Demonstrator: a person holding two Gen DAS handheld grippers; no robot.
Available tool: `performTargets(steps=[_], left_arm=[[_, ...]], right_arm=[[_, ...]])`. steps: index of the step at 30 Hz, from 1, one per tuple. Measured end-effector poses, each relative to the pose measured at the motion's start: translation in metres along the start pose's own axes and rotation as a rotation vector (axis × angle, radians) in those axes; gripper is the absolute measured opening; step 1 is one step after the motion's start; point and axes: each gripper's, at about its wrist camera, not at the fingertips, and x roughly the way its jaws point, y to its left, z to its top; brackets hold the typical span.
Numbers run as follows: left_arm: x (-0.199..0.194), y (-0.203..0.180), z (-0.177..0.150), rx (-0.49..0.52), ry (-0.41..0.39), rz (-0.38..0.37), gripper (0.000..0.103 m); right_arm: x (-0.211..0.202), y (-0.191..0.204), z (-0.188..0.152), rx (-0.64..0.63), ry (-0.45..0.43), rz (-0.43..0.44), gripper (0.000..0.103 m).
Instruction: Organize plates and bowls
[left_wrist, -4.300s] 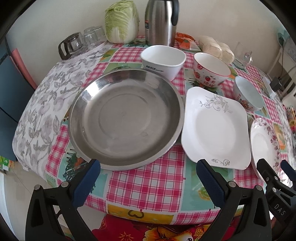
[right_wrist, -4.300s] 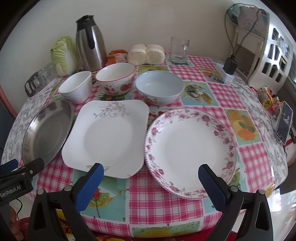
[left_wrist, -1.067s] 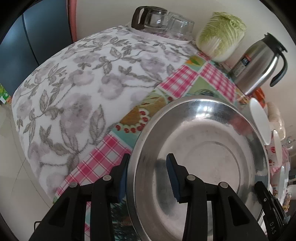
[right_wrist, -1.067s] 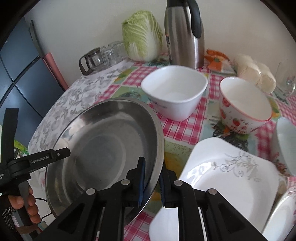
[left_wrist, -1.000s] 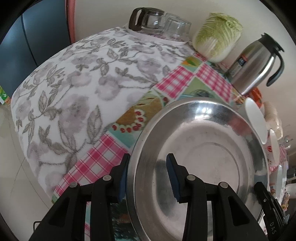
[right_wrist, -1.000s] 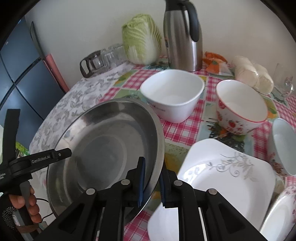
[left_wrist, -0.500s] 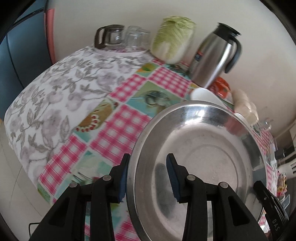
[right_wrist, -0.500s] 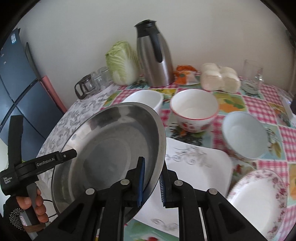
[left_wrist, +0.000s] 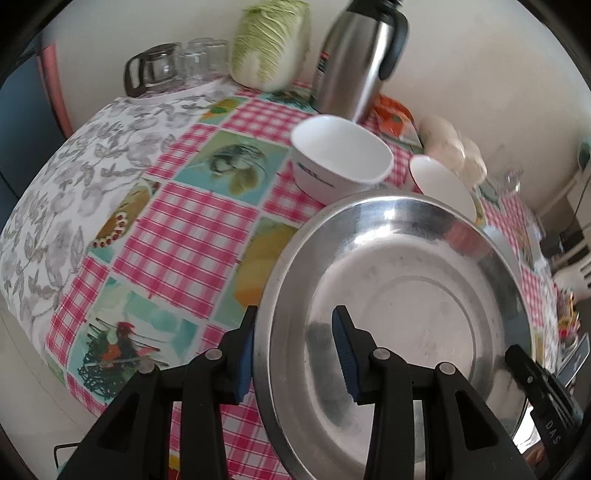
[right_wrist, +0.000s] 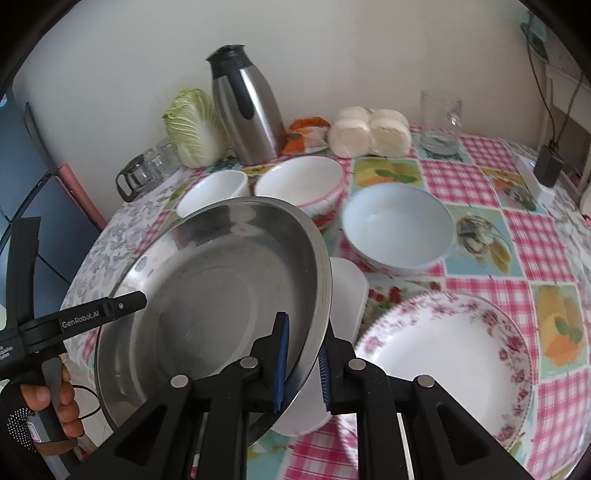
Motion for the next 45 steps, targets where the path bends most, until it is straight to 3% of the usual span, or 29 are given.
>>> performTargets(steps=[13,28,38,40,42,45], left_arm=[[0.017,-0.022,-0.011,0.05,0.062,-0.042,0.041],[0.021,-0.035,-0.008,0.102,0.014,-0.011,0.042],[0.029,-0.04,-0.012,0.116,0.047,-0.007,0.045],[0.029,-0.04,-0.012,0.112,0.058,-0.02,0.047],[0.027,-0.041,-0.012,0.113,0.053,-0.028,0.051],[0.022,-0.042,-0.011,0.107,0.043,-0.034,0.062]], right_arm=[[0.021,-0.036,-0.013,0.061,0.081,-0.064,0.016],[0.031,-0.043,-0.012,0.079,0.083,-0.105,0.019],[0.033,-0.045,-0.01,0.098,0.078,-0.109,0.02],[0.033,-0.046,-0.01,0.106,0.081,-0.096,0.044],[0.032,-0.043,-0.011,0.092,0.078,-0.093,0.058],[0.03,-0.036,-0.01,0.051,0.066,-0.098,0.064]])
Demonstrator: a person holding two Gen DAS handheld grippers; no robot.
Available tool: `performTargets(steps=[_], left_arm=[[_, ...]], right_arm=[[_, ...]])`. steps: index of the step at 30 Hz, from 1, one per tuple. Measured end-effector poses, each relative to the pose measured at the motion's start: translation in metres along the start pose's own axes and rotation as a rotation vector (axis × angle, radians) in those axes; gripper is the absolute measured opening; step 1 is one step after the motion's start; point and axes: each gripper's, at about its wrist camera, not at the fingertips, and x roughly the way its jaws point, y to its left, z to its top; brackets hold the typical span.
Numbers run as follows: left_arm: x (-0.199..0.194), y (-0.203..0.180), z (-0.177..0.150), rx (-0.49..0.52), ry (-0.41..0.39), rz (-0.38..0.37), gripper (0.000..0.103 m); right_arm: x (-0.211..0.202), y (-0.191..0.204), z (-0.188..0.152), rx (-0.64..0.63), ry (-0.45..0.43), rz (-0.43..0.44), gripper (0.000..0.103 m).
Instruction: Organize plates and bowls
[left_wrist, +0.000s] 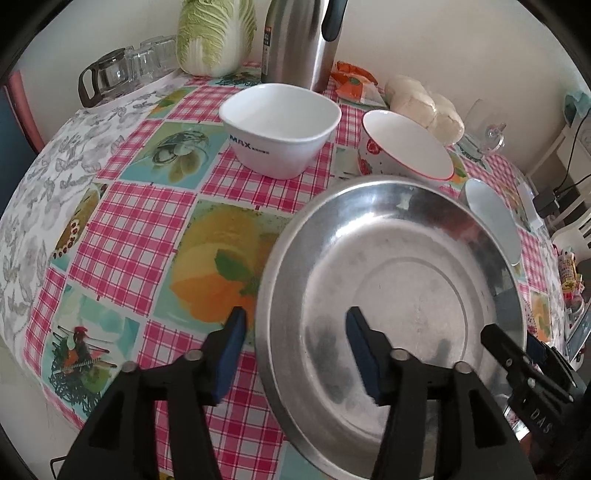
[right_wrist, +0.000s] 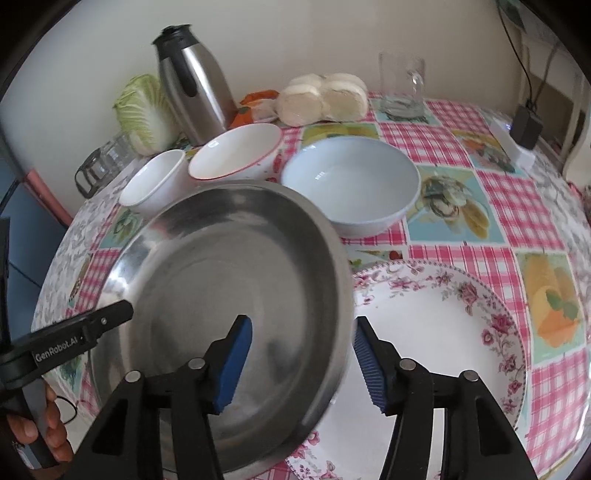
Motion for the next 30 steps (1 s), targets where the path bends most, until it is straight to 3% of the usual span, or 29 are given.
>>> performTargets(steps=[2,7,9,11,12,30], left_arm=[[-0.001,0.002,0.0,-0.01,0.003,-0.005,0.068],[0.001,0.01,0.0,-0.039,0.018,0.036,0.069],[0.001,0.015,0.0,-0.059,0.019,0.039,0.072],[0.001,0.018,0.0,-0.071,0.014,0.039,0.085],[0.0,0.019,0.001,-0.071,0.005,0.044,0.086],[-0.012,0.034,0.003,-0.067,-0.053,0.084,0.092]], right_arm=[[-0.003,0.005,0.0,-0.025,-0.014,-0.003,0.071],[-0.006,0.012,-0.002,-0.06,-0.028,-0.019,0.083],[-0.006,0.01,-0.001,-0.052,-0.029,-0.027,0.084],[-0.006,0.007,0.0,-0.038,-0.03,-0.033,0.084],[-0.007,0.004,0.0,-0.028,-0.03,-0.034,0.084],[0.0,0.018,0.001,-0.054,-0.006,-0.011,0.089]])
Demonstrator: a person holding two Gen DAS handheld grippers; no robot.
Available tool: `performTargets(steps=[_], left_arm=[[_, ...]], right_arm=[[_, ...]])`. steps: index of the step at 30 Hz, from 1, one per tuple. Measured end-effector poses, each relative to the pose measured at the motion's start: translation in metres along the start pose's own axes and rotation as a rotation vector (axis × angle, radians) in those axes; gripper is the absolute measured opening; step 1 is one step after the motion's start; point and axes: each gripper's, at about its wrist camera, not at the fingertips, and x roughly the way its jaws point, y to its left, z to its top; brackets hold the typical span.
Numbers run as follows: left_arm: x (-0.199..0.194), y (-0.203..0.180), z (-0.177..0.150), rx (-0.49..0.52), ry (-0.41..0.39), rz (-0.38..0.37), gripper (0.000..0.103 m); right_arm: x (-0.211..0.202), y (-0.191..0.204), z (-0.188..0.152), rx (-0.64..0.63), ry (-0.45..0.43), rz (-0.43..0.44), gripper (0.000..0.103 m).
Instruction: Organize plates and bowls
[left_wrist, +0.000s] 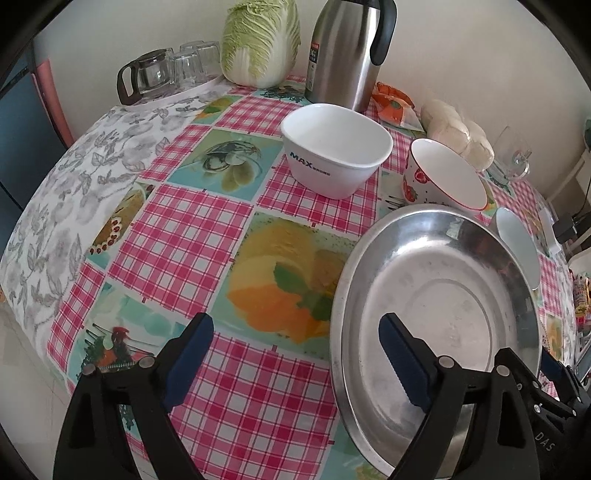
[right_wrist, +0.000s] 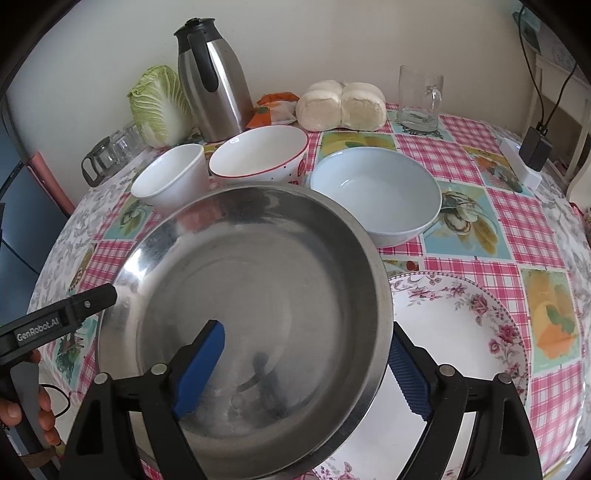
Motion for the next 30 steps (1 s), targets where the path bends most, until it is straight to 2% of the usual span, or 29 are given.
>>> performTargets(steps=[5,12,13,14,16,20,25,30], left_arm=[[-0.002,-0.002,0.0,-0.005,-0.008,-0.009,0.092],[-0.009,-0.011,-0.002,-0.02,-0.04,-0.028,0.094],[-0.011,-0.012,-0.002,-0.022,-0.046,-0.028,0.096],[-0.012,-0.013,-0.003,-0.025,-0.054,-0.027,0.103],[-0.018,-0.015,-0.003,-0.031,-0.074,-0.029,0.103],[-0.031,-0.026,-0.005,-0.036,-0.114,-0.081,0.103],[-0.051,-0.052,-0.013,0.023,-0.176,-0.168,0.103],[-0.062,-0.086,-0.026,0.107,-0.152,-0.259,0.103]], right_arm=[[0.001,-0.003,0.0,0.011,0.005,0.012,0.089],[-0.008,-0.005,0.002,0.02,-0.031,0.006,0.089],[-0.009,-0.005,0.002,0.022,-0.035,0.004,0.09],[-0.011,-0.005,0.002,0.024,-0.039,0.002,0.091],[-0.015,-0.008,0.003,0.033,-0.052,-0.003,0.092],[-0.028,-0.024,0.007,0.074,-0.076,-0.017,0.092],[-0.054,-0.061,0.014,0.148,-0.133,-0.068,0.092],[-0.071,-0.106,0.009,0.246,-0.15,-0.093,0.092]])
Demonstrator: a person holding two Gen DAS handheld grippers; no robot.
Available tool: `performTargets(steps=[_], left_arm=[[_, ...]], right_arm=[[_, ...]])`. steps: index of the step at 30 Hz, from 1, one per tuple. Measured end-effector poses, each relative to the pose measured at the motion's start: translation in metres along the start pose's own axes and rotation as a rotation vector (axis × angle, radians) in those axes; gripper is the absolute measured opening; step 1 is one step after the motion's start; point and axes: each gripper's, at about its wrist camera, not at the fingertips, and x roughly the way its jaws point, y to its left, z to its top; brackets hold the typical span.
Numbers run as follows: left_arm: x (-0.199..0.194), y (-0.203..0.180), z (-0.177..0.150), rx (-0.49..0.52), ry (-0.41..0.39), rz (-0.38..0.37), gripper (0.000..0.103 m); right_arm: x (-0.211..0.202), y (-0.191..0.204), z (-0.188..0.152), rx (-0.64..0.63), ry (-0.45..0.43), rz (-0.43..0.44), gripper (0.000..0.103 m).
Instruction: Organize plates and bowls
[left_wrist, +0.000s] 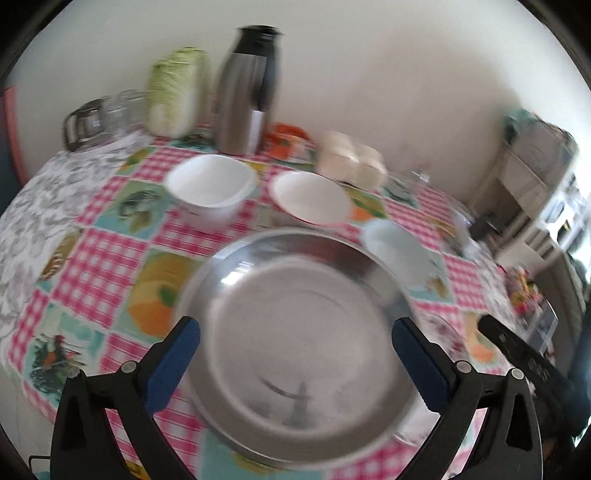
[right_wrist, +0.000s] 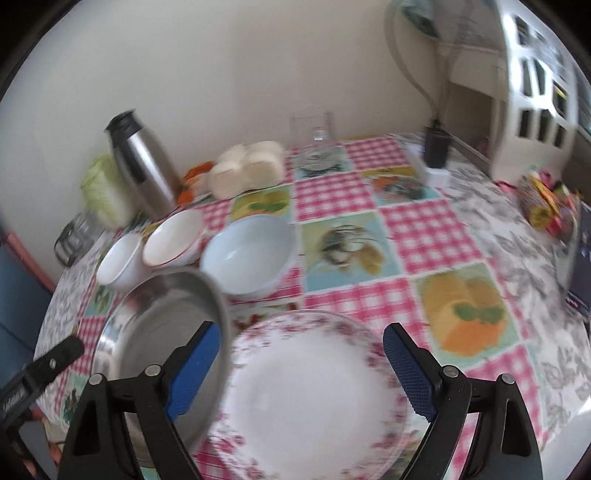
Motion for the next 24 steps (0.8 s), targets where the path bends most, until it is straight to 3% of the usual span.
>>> performTargets(steps=[7,11,20,24], left_arm=[[-0.013,-0.053,-0.02,0.138,0.017,-0.098,0.103],[-0.013,-0.068,-0.031,0.119,0.069,-0.198,0.103],[-0.006,-0.099,-0.058,0.08,0.157,-0.277,0.103],[0.0,-0.108,-0.069,0.081,0.191,-0.269,0.103]], right_arm=[[0.006,-0.054,-0.007,0.144,0.065,-0.039,0.092],[0.01,-0.069,-0.013,0.207,0.097,-0.044,0.092],[0.008,-0.088,-0.019,0.272,0.105,-0.037,0.092],[0.008,-0.091,-0.021,0.279,0.109,-0.039,0.092]])
